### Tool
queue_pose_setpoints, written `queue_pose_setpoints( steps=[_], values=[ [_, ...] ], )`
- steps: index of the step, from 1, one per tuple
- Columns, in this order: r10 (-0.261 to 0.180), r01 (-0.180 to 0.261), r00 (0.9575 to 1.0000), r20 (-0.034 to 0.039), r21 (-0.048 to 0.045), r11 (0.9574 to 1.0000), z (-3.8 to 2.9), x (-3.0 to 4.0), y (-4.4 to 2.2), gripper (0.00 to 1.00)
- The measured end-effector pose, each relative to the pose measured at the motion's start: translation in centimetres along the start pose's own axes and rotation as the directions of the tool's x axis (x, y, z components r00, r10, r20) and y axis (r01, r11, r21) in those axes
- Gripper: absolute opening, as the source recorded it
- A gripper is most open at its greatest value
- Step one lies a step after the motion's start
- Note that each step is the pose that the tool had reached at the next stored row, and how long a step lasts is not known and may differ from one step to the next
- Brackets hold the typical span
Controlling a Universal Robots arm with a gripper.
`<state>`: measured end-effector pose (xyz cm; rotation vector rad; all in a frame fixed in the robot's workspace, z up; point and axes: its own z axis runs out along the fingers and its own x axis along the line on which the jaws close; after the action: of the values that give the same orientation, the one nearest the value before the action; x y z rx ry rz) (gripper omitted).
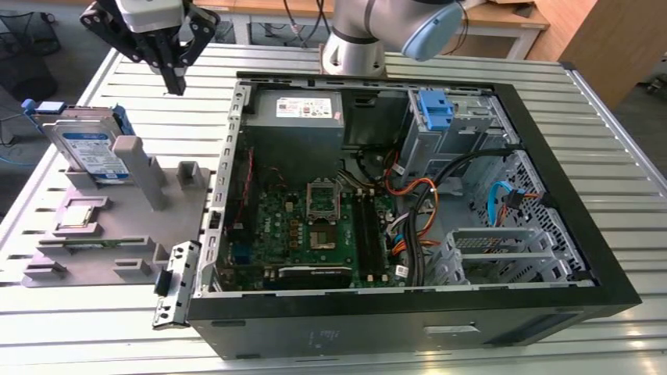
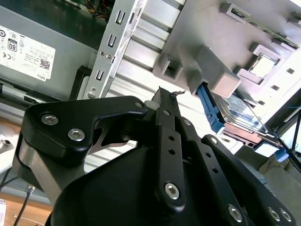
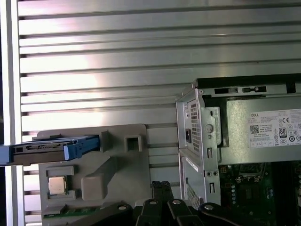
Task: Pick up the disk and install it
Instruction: 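Reach for the disk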
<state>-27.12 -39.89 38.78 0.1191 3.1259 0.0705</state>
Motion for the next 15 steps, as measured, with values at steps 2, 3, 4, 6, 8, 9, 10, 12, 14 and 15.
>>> queue_pose_setpoints(
  steps=[2,3,4,6,8,9,10,12,14,15],
  values=[
    [0.0,0.0,1.0,0.0,0.0001,1.0,0.0,0.28,-0.02,0.11],
    [0.0,0.0,1.0,-0.0001,0.0001,1.0,0.0,0.42,-0.03,0.11],
    [0.0,0.0,1.0,-0.0001,0.0001,1.0,-0.01,0.56,-0.04,0.11],
    [0.0,0.0,1.0,0.0,0.0,1.0,0.0,0.84,-0.07,0.11],
    [0.0,0.0,1.0,0.0,0.0,1.0,0.0,1.09,-0.08,0.11],
    [0.0,0.0,1.0,0.0,0.0,1.0,0.0,1.19,-0.09,0.11],
    [0.0,0.0,1.0,0.0,0.0,1.0,0.0,1.29,-0.1,0.11],
    [0.0,0.0,1.0,0.0,0.0,1.0,0.0,1.47,-0.11,0.11],
    [0.0,0.0,1.0,-0.0001,0.0001,1.0,-0.01,1.62,-0.12,0.11],
    [0.0,0.0,1.0,0.0,0.0001,1.0,-0.01,1.69,-0.13,0.11]
  ],
)
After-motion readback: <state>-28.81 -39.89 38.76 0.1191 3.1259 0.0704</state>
